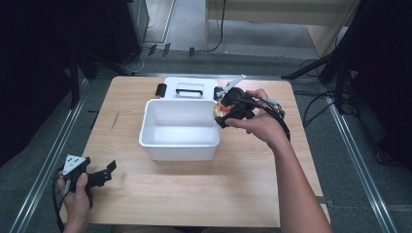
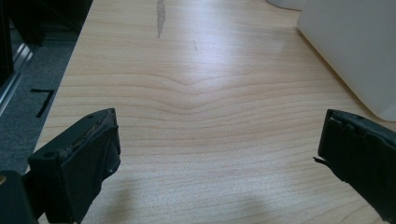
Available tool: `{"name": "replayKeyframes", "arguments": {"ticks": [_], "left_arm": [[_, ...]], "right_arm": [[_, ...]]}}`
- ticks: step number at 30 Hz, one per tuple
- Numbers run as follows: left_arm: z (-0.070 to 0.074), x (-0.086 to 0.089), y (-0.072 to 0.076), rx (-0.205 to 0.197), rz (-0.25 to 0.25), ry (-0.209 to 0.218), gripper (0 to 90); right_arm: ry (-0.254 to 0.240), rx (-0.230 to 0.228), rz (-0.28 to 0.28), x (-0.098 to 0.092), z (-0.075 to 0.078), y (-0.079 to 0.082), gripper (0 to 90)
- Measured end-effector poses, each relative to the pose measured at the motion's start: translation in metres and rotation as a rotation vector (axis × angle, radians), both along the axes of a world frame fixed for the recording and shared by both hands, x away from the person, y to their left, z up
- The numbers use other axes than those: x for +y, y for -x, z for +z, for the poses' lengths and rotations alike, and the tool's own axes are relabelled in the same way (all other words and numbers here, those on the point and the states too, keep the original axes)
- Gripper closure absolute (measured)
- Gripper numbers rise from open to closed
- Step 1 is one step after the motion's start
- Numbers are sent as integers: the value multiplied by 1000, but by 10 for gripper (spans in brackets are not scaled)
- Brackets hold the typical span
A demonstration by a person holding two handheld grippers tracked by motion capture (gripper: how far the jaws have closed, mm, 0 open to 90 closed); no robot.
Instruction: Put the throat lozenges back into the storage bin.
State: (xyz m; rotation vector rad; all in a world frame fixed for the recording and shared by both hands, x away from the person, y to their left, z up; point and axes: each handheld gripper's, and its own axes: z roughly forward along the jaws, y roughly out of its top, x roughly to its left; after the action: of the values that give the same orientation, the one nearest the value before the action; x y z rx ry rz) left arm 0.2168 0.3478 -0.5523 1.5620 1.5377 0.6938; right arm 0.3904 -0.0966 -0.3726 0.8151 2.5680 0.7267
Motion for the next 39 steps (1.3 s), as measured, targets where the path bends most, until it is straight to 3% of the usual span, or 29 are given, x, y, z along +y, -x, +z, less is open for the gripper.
{"name": "replayKeyframes", "arguments": {"ticks": [17, 29, 39], "left_arm": [[0, 0, 0, 2, -3, 4, 0], [0, 0, 0, 1, -3, 6, 0], [0, 0, 0, 2, -3, 7, 0]], "right_arm": [[7, 0, 63, 29, 2, 1, 210], [6, 16, 95, 45, -5, 2, 209], [39, 22, 130, 48, -15, 1, 209]]}}
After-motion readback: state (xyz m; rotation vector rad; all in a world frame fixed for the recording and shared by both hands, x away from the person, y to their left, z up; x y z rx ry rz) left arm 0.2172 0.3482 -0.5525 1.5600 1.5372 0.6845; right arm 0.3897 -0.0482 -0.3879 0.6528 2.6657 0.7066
